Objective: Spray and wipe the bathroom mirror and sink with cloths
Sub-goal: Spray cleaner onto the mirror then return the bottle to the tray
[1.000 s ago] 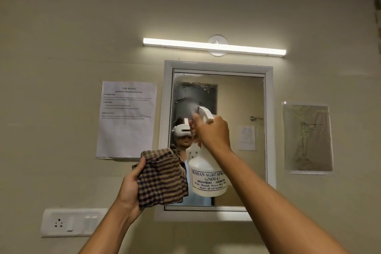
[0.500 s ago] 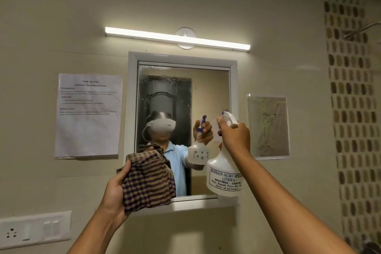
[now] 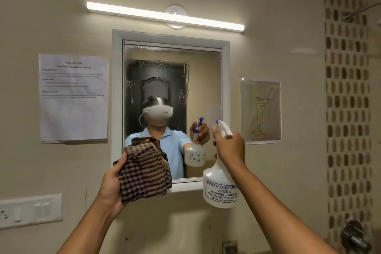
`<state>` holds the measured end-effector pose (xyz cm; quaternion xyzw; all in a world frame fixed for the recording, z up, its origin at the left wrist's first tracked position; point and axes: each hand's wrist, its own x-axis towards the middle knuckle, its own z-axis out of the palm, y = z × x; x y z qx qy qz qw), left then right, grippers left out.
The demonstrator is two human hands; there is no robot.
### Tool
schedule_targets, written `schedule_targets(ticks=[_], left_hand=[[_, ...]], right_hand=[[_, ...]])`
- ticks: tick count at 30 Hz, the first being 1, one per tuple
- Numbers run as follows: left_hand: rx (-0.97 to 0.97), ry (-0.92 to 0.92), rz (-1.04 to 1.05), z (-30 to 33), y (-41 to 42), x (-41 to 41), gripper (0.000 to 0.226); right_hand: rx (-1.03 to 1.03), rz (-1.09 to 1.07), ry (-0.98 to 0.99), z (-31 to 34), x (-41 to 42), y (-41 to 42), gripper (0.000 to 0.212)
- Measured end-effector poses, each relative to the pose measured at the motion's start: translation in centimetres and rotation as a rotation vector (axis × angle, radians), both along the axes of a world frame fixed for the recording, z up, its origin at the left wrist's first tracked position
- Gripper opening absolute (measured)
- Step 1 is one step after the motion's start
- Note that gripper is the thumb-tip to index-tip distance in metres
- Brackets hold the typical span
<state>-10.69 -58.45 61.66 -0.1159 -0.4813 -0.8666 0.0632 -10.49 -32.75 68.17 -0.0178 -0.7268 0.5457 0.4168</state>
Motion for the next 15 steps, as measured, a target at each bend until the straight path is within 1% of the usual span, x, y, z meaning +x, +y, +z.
schedule_targets(ticks=[7, 10, 12, 15], left_hand=[[0.041, 0.011, 0.059, 0.3, -2.4, 1.6, 0.058], [0.039, 0.017, 0.098, 0.6, -3.9, 2.5, 0.059], [0.041, 0.018, 0.121, 0.7, -5.0, 3.0, 0.059], [0.046, 0.021, 0.152, 0.7, -6.5, 3.5, 0.059]], right_hand=[[0.113, 0.135, 0.059, 0.7, -1.2, -6.9, 0.034], [0.138, 0.195, 0.068, 1.0, -1.4, -10.3, 0.038], [0.164, 0.244, 0.088, 1.1, -1.3, -12.2, 0.036], [0.221, 0.27, 0.081, 1.0, -1.1, -14.4, 0.037]])
